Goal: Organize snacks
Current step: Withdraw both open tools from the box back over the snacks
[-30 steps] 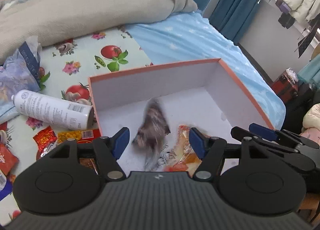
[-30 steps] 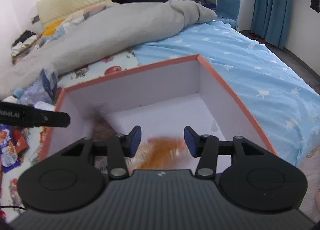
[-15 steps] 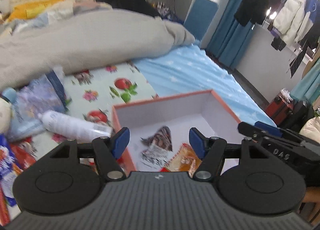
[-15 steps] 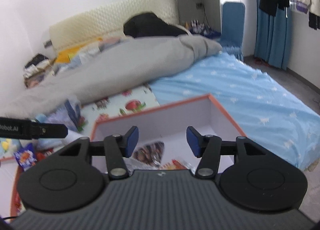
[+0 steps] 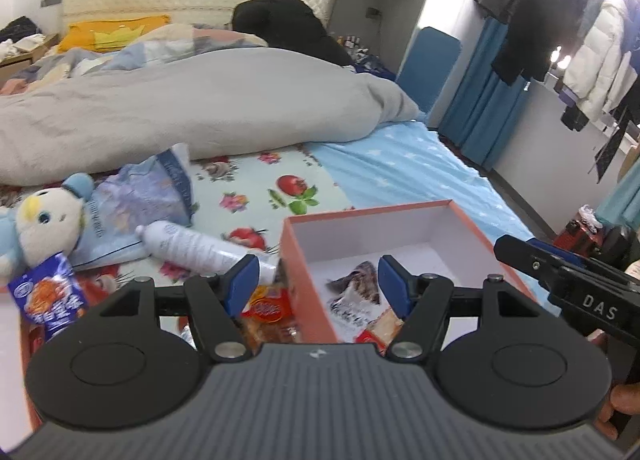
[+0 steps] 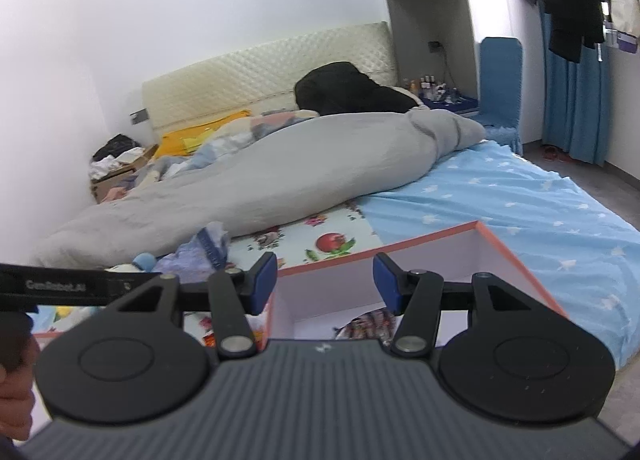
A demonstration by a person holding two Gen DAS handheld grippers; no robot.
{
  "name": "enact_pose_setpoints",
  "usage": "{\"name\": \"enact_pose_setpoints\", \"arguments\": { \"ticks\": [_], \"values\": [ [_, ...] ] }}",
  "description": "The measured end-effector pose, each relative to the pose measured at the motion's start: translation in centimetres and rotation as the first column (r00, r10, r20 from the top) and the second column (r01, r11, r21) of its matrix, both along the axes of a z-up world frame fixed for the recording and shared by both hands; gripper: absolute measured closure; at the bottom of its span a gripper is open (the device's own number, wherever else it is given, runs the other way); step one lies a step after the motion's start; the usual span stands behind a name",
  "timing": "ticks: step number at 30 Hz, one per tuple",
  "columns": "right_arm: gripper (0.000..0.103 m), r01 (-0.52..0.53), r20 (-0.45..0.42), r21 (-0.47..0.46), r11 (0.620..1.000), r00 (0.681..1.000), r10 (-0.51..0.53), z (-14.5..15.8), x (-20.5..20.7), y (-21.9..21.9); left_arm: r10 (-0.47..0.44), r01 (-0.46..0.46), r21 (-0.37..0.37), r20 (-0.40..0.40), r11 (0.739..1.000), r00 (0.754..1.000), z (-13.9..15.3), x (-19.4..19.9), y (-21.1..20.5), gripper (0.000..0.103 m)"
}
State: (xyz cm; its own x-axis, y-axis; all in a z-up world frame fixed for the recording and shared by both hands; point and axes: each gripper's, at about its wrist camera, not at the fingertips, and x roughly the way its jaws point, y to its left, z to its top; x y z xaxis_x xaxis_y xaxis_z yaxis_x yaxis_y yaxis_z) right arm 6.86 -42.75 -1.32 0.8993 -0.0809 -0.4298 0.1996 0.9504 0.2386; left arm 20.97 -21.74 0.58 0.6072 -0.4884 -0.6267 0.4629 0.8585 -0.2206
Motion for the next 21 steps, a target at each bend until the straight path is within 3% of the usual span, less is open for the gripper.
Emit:
{"name": "enact_pose_setpoints", "arguments": {
  "ticks": [4,19,21],
  "values": [
    [0.047,-0.042,-0.016,-0.015,0.999,0.999,0.042,-0.5,0.1,1.7,0.046,-0.046,0.014,0.014,0.999,0.999,-0.4,-0.8,1.8,0.032],
    [0.047,-0.157,-0.065,0.009,0.988,0.985,0.157,-2.5,-0.3,6.5,0.176,-0.175,0.022,-0.046,0.984,0.983,-2.3,-3.4,8.1,0.032],
    [0.047,-0.172,-0.071,0.004,0.985,0.983,0.172,-2.7,-0.4,7.2,0.190,-0.189,0.037,-0.024,0.981,0.982,-2.2,-4.1,8.7,0.032]
  ]
}}
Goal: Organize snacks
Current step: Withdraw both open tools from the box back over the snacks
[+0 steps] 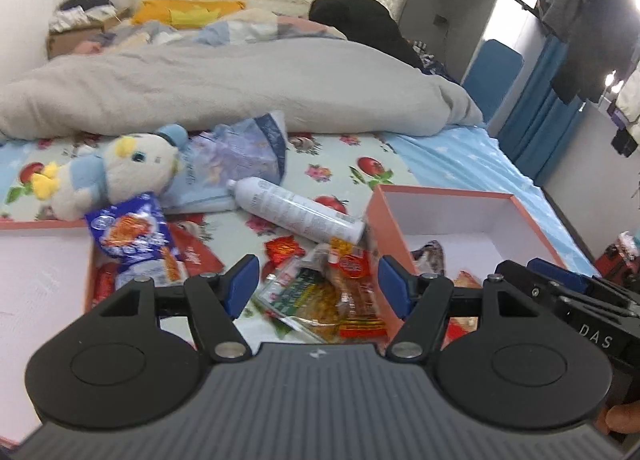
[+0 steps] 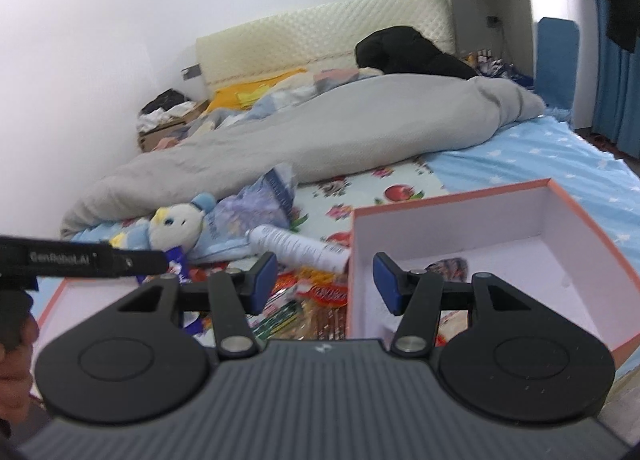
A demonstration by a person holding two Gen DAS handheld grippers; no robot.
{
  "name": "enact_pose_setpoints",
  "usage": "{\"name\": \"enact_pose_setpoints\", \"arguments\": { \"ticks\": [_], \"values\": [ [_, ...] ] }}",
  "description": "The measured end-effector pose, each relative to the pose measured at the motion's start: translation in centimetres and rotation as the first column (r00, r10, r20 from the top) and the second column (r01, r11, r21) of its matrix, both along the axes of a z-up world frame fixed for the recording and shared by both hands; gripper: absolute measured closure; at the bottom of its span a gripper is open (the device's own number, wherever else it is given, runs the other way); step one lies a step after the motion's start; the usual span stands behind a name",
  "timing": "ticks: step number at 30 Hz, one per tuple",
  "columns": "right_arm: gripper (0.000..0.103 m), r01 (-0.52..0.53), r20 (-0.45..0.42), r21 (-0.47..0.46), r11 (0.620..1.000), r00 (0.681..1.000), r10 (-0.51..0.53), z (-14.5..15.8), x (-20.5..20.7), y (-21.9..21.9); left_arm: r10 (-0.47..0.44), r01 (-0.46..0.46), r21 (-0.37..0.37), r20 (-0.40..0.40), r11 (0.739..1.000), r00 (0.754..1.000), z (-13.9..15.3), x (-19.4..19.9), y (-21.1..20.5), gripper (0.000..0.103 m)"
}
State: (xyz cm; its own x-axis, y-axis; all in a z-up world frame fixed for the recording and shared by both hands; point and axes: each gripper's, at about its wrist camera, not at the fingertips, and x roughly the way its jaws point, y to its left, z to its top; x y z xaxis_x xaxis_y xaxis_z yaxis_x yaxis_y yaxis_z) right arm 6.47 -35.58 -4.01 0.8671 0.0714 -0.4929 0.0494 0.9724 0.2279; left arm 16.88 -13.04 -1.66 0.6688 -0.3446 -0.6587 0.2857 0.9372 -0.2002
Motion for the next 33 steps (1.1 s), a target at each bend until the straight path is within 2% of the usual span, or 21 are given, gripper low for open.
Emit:
{"name": "enact_pose_setpoints", "arguments": {
  "ticks": [2,6,12,20,22,27,33],
  "values": [
    [0.047,-0.008,-0.001,-0.007,1.000,1.000,0.008,-0.1,-0.2,0.7,0.015,-0.015,0.016,0.014,1.000,1.000,-0.1,-0.6,0.8,0.032],
    [0.047,-0.014,-0.010,0.005,1.000,1.000,0.014,-0.6,-0.8,2.1,0.045,-0.045,-0.004,-0.015,0.999,0.999,-0.8,-1.3,2.5,0.032],
    [0.047,-0.049,-0.026,-0.004,0.999,0.998,0.049,-1.5,-1.5,4.2,0.071,-0.071,-0.013,-0.007,0.997,0.997,-1.3,-2.7,4.6,0.032],
    [0.047,-0.063,-0.049,-0.024,0.998,0.997,0.062,-1.0,-2.2,6.5,0.113,-0.114,-0.048,-0.013,0.992,0.993,-1.6,-4.7,7.3,0.032],
    [0.047,-0.070,-0.044,-0.029,0.997,0.997,0.069,-0.7,-2.3,6.9,0.133,-0.133,-0.068,-0.011,0.989,0.991,-1.5,-5.4,8.3,0.032],
    [0.047,-0.106,-0.039,-0.035,0.994,0.994,0.105,-1.0,-2.4,7.6,0.189,-0.189,-0.066,0.000,0.980,0.982,-1.9,-6.4,10.0,0.032],
    [0.047,-0.122,-0.081,-0.004,0.993,0.989,0.121,-2.7,-2.5,7.7,0.251,-0.252,-0.045,-0.036,0.967,0.967,-4.1,-6.9,11.2,0.032]
  ]
}}
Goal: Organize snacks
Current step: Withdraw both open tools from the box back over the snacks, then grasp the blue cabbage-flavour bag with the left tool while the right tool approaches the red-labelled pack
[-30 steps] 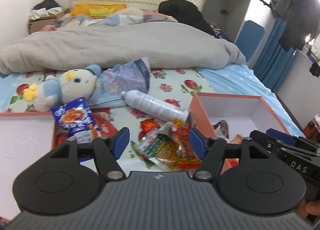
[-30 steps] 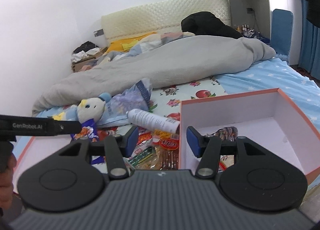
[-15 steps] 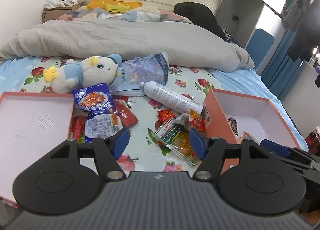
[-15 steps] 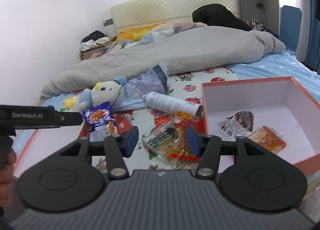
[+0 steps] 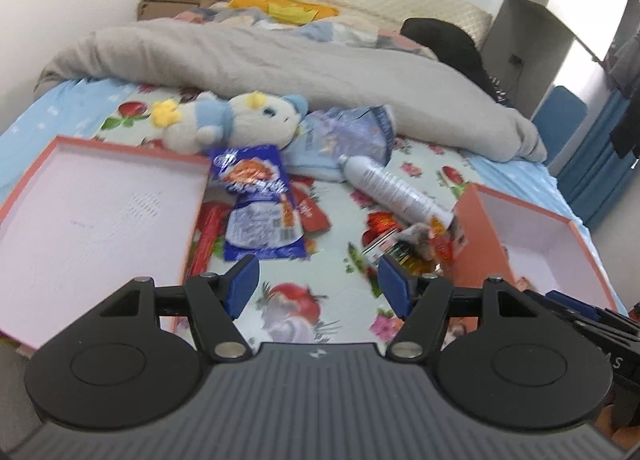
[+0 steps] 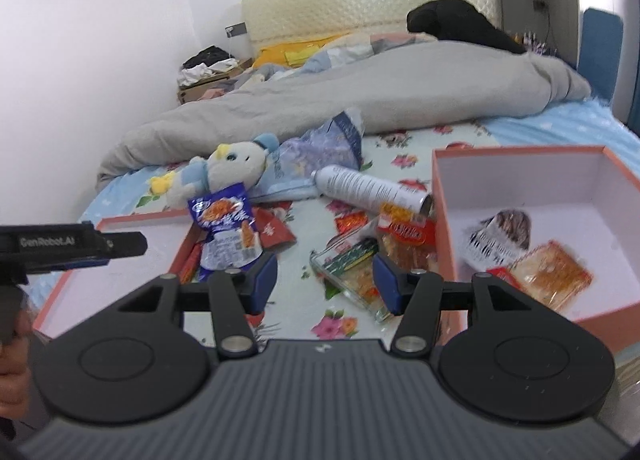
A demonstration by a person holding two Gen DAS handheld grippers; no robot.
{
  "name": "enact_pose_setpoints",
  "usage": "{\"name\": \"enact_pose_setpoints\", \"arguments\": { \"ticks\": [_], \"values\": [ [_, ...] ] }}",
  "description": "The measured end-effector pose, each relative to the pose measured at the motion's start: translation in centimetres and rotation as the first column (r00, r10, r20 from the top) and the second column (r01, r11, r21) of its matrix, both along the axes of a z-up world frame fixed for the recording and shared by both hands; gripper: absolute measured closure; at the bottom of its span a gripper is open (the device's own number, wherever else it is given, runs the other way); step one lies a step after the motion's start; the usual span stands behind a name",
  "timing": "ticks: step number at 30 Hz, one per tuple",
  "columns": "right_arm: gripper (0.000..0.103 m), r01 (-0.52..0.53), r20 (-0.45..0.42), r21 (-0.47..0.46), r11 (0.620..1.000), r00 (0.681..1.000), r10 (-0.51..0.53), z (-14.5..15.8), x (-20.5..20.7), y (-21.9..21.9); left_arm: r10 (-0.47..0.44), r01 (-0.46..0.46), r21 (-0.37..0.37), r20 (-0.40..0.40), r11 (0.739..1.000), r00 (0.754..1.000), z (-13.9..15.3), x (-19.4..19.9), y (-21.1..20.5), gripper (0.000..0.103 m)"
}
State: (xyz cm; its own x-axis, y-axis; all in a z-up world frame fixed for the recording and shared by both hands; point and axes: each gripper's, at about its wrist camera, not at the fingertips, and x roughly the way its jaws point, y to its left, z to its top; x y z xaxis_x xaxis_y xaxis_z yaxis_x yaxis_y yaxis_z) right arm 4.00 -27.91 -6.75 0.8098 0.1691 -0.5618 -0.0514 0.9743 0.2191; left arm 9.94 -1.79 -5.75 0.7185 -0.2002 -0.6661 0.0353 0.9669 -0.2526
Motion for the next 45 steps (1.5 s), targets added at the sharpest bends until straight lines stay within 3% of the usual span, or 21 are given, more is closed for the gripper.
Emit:
{"name": "enact_pose_setpoints", "arguments": {
  "ticks": [12,25,36,41,45],
  "values": [
    [0.047,-0.038,-0.078,-0.019,0.999,0.996,0.036,-3.7,1.1,1.0,0.012,-0.010,0.028,-0.075,1.000,0.997,-4.8,1.6,0.7,0.032],
    [0.048,-0.009,-0.102,-0.112,0.994,0.995,-0.002,-6.7,6.9,1.5,0.017,-0.015,0.024,-0.106,1.000,0.994,-8.7,9.3,0.8,0.032],
    [0.049,-0.012,-0.162,-0.187,0.982,0.987,-0.019,-9.6,11.4,1.9,0.069,-0.064,0.036,-0.144,0.997,0.987,-11.6,15.6,1.0,0.021],
    [0.049,-0.006,-0.165,-0.235,0.972,0.986,-0.034,-10.5,13.1,2.2,0.063,-0.053,0.071,-0.154,0.996,0.986,-12.8,18.6,0.8,0.020],
    [0.050,0.027,-0.165,-0.273,0.962,0.983,-0.074,-11.1,14.4,2.1,0.042,-0.018,0.162,-0.140,0.987,0.989,-13.6,20.1,0.0,0.020]
  ]
}}
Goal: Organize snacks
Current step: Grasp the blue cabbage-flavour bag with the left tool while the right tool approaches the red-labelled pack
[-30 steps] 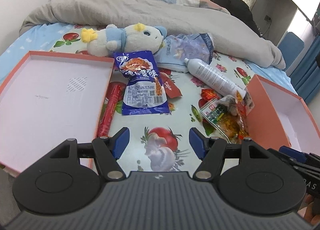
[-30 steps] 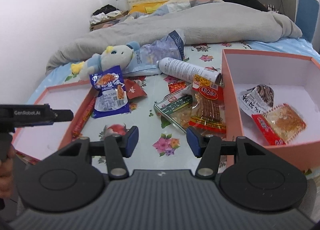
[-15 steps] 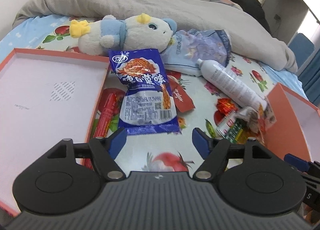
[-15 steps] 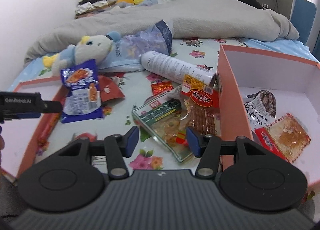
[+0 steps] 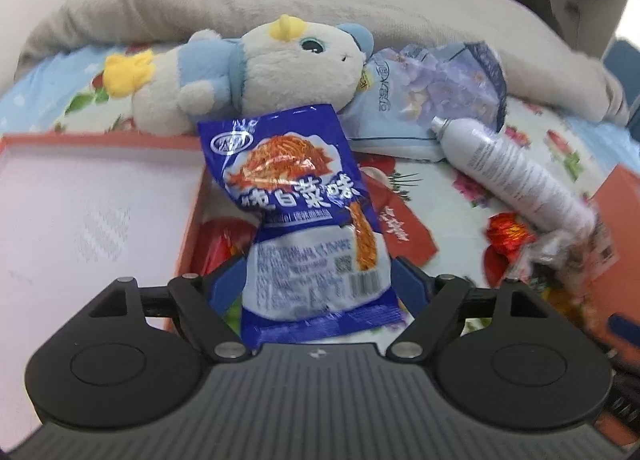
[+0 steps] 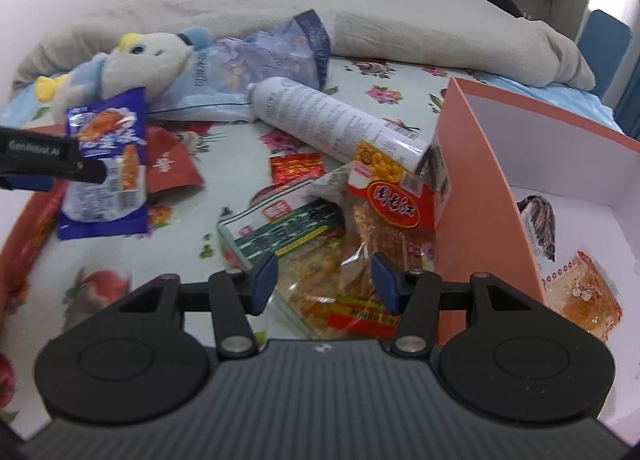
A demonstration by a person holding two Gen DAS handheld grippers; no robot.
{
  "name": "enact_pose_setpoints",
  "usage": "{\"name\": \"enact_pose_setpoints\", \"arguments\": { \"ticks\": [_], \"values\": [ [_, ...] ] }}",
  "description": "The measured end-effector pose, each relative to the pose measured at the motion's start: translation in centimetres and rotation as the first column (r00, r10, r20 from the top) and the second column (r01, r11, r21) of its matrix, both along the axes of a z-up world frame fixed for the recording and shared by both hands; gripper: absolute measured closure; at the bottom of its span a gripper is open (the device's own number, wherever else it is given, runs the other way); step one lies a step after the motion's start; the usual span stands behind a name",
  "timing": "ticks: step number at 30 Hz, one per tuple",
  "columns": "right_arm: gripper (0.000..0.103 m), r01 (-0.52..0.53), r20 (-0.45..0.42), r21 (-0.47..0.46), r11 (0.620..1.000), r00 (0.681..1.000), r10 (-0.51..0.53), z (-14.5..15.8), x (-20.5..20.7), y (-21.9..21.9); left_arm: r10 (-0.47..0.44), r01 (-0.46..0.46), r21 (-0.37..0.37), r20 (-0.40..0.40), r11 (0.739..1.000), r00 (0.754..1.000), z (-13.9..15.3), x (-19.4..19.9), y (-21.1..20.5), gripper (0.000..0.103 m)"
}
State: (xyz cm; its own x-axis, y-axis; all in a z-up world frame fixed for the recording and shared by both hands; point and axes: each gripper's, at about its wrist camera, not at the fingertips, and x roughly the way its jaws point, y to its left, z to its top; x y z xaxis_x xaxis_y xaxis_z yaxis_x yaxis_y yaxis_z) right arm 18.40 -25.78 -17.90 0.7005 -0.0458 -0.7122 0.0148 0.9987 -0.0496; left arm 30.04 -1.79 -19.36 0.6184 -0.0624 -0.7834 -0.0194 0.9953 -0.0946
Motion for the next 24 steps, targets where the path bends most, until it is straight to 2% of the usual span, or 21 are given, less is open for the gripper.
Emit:
{"name": "enact_pose_setpoints", "arguments": {
  "ticks": [5,7,14,18,22,24],
  "values": [
    [0.053,0.000,-0.001,-0.055,0.998,1.000,0.000,-0.9,1.5,0.1,0.019,-0.018,0.010,-0.019,1.000,1.000,-1.3,1.9,0.4,0.020],
    [0.064,-0.002,-0.008,-0.068,0.998,1.000,0.001,-1.4,2.0,0.2,0.023,-0.022,0.024,-0.017,0.999,1.000,-1.7,2.3,0.4,0.020],
    [0.065,0.018,-0.011,-0.160,0.987,1.000,-0.020,-2.8,2.8,0.4,0.013,-0.013,0.032,-0.006,0.999,1.000,-2.7,3.2,1.2,0.020],
    [0.065,0.039,-0.005,-0.204,0.978,0.999,-0.041,-3.2,3.3,0.6,0.004,-0.004,-0.002,-0.006,1.000,1.000,-2.8,3.6,1.9,0.021],
    [0.067,0.055,-0.003,-0.190,0.980,0.998,-0.056,-3.2,3.6,0.2,-0.004,0.003,-0.049,-0.024,0.999,1.000,-3.1,4.0,2.1,0.023],
    [0.070,0.060,-0.004,-0.189,0.980,0.998,-0.062,-3.3,3.7,0.2,-0.006,0.004,-0.073,-0.029,0.997,1.000,-3.4,3.9,2.1,0.029]
  ]
}}
